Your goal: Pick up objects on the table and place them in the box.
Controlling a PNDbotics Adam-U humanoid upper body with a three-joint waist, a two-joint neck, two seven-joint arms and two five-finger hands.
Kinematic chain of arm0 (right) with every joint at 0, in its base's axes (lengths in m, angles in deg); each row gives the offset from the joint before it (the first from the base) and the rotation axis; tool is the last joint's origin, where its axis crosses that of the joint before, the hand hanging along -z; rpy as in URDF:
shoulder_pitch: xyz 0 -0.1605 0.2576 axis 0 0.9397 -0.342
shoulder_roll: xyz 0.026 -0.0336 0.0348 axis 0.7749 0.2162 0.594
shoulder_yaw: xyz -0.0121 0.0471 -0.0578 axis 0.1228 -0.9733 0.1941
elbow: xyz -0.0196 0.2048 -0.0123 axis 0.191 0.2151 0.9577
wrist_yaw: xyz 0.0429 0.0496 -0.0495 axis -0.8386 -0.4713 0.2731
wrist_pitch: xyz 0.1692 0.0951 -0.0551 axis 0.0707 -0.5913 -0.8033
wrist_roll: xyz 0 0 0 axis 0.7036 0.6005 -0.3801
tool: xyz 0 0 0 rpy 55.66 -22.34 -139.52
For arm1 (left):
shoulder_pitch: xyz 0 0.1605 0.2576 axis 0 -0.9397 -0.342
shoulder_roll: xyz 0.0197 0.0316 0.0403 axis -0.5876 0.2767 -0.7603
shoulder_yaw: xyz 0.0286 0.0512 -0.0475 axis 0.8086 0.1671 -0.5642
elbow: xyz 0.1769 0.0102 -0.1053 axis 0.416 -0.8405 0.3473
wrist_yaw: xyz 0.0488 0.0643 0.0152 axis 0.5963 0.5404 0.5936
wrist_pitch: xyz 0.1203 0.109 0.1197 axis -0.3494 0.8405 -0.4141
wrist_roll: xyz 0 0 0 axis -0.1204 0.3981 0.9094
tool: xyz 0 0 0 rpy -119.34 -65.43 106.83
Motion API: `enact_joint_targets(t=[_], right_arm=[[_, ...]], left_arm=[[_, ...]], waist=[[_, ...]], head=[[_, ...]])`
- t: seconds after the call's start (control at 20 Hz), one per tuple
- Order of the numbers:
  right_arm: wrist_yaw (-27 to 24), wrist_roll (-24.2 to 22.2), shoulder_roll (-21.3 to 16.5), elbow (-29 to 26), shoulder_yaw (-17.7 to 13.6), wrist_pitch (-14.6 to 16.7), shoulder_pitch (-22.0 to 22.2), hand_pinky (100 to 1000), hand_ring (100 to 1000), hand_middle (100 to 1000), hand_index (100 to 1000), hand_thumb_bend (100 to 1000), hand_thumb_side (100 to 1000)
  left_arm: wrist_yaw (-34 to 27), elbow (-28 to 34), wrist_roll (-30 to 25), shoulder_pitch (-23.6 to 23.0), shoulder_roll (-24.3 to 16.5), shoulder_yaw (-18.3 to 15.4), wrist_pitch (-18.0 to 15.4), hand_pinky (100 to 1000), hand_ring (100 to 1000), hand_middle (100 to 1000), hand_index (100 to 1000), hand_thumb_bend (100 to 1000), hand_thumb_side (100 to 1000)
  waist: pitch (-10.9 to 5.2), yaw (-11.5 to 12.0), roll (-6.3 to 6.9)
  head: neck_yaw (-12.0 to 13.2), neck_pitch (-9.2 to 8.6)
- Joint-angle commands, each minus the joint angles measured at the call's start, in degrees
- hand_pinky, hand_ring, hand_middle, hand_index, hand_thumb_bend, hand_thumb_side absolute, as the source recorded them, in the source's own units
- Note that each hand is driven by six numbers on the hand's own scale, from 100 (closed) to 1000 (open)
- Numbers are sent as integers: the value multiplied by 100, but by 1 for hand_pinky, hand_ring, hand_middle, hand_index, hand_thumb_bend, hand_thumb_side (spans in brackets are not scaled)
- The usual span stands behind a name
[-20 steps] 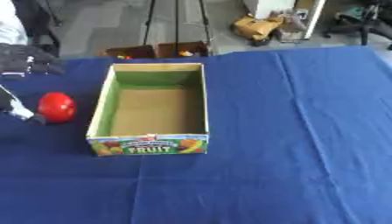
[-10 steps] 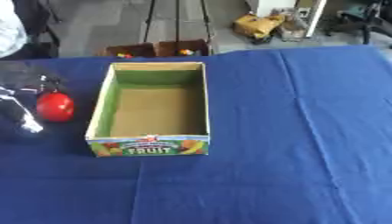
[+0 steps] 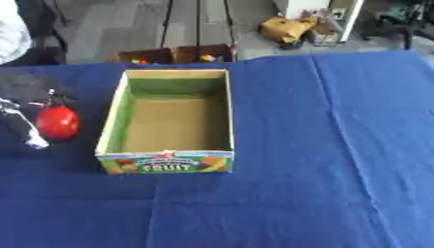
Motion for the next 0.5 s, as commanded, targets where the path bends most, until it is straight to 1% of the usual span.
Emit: enact_joint_targets(t=[0.05,0.15,0.2,0.3,0.5], right_arm=[[-29,4,-48,-86,-3,40,-59,698,790,583,800,100,850],[-30,-4,-45,-86,-1,43,-59,698,790,582,800,100,850],[-30,-7,-44,-86,0,44,-61,698,791,581,800,100,849],[-33,-18,-41,-86,4,43,-65,699,791,581,801,100,850],[-41,-24,-36,-86,-1,45,-72,699,791,581,801,100,850]], left_arm=[[125,9,-49,161,-95,-81,-53,1000,1000,993,1000,649,892],[206,0,-29,164,-94,-70,-45,1000,1000,974,1000,646,883],[243,-1,-20,166,-93,-64,-43,1000,1000,935,1000,639,870],[295,-13,4,168,-87,-65,-39,1000,999,914,1000,607,842],[365,-30,50,158,-90,-53,-37,1000,953,896,1000,561,790]], waist=[[-80,-14,6],[-68,-22,9],[-62,-25,13],[-51,-30,17],[-36,-40,22]], head=[[20,-52],[18,-46],[19,-44],[21,-41],[15,-49]])
